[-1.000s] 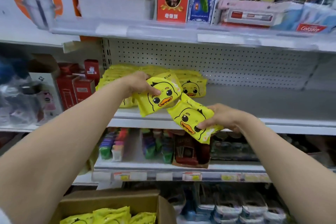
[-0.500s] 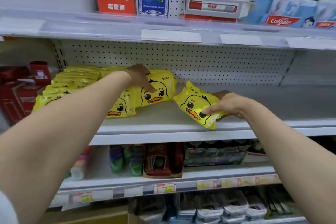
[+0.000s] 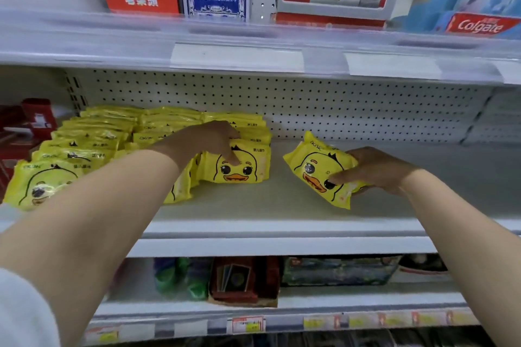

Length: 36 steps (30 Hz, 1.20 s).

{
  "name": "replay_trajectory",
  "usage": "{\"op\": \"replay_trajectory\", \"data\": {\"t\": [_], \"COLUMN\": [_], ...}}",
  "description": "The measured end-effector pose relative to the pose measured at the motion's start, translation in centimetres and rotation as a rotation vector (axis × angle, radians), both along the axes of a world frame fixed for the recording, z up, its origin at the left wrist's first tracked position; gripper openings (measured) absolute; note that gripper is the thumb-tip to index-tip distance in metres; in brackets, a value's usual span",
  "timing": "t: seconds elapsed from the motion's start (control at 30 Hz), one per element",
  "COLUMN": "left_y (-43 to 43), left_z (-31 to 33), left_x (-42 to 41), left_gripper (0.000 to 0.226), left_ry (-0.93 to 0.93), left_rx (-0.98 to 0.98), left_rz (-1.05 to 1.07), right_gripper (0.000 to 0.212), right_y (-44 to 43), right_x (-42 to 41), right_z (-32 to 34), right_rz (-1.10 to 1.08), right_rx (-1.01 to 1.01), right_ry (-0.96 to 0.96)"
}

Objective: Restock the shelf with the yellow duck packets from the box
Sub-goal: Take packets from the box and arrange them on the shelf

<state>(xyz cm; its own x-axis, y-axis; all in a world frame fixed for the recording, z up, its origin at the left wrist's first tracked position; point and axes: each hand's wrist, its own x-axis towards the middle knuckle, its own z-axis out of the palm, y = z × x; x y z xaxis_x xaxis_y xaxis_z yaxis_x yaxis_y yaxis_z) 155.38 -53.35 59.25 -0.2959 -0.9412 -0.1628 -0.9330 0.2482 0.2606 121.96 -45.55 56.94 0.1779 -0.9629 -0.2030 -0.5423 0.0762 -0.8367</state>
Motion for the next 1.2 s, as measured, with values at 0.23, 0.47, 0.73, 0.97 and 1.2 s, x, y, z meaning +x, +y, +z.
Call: {"op": "replay_trajectory", "data": {"t": [0.23, 0.47, 0.73, 0.97, 1.2], "left_y": [-1.5, -1.6, 3.3, 6.3, 8.1], "left_z": [-1.2, -2.7, 0.5, -0.5, -1.2], "left_x": [-0.1, 0.8, -2.1, -2.4, 0.2], "left_gripper": [0.06, 0.078, 0.06, 0.041, 0.024], "left_ry": [0.02, -0.032, 0.611, 0.68, 0.926], "left_rx": [-0.026, -0.247, -0.301, -0.048, -0.104], "left_rz": [-0.05, 0.015, -0.362, -0.387, -0.173], "right_gripper": [0.033, 0.034, 0.038, 0.041, 0.049], "right_y": [-2.1, -2.5, -0.9, 1.6, 3.4], "right_x": [1.1, 2.1, 4.9, 8.4, 10.0], "right_z": [-1.0, -1.0, 0.7, 0.8, -0.4], "right_rz": [0.032, 0.041, 0.104, 0.132, -0.026], "right_rx": [-0.003, -0.005, -0.013, -0.104, -0.302], "right_ry": [-0.051, -0.039, -0.01, -0.076, -0.458]}}
